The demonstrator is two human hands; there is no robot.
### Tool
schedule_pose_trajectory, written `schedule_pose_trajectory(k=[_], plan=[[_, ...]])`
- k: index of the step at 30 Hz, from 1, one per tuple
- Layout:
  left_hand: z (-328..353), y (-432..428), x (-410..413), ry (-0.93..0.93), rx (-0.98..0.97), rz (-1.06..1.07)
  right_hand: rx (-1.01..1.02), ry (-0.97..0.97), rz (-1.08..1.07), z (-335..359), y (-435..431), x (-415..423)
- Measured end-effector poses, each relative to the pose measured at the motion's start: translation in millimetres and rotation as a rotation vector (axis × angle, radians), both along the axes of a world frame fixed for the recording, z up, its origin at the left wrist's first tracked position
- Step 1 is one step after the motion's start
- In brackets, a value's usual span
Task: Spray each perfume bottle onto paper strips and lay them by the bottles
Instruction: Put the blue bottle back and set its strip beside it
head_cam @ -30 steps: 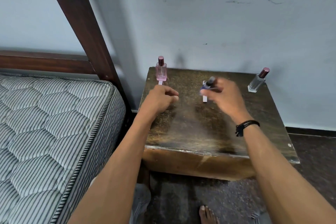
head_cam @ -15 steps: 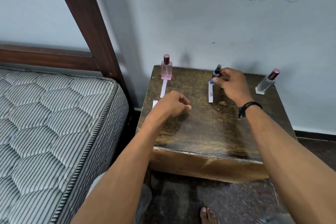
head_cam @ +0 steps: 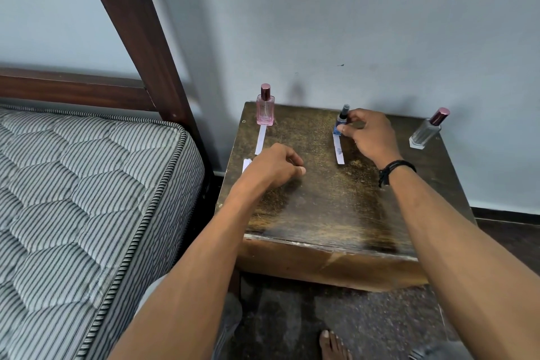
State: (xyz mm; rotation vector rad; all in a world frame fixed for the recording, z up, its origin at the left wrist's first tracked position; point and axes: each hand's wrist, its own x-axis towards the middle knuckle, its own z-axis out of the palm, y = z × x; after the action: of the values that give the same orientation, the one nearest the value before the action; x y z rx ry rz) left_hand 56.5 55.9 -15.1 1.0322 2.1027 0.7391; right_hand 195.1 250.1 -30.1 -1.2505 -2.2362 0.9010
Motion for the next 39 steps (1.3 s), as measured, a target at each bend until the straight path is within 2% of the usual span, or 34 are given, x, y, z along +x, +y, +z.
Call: schedule_pose_trajectory(k=[6, 10, 16, 22, 31, 39], plan=[[0, 1, 1, 0.035, 0.015, -0.011, -0.002, -0.009, 0.010, 0, -1, 0], [0, 4, 13, 0.141, 0.123, -0.048, 0.003, -0.023, 0.011, -2, 0, -1], [-12, 13, 48, 0.305, 0.297, -0.261, 0.016, -0.027, 0.013, -4, 2, -1], [-27, 15, 62, 0.564, 0.216, -0.403, 0.016, -0.043, 0.015, -3, 3, -1], [-28, 13, 70, 0.668, 0.099, -0.399, -0.004, -0.047, 0.011, -2, 2, -2], [-27, 15, 68, 0.621, 0.076, -0.422, -0.003, 0.010, 0.002, -2, 1, -3]])
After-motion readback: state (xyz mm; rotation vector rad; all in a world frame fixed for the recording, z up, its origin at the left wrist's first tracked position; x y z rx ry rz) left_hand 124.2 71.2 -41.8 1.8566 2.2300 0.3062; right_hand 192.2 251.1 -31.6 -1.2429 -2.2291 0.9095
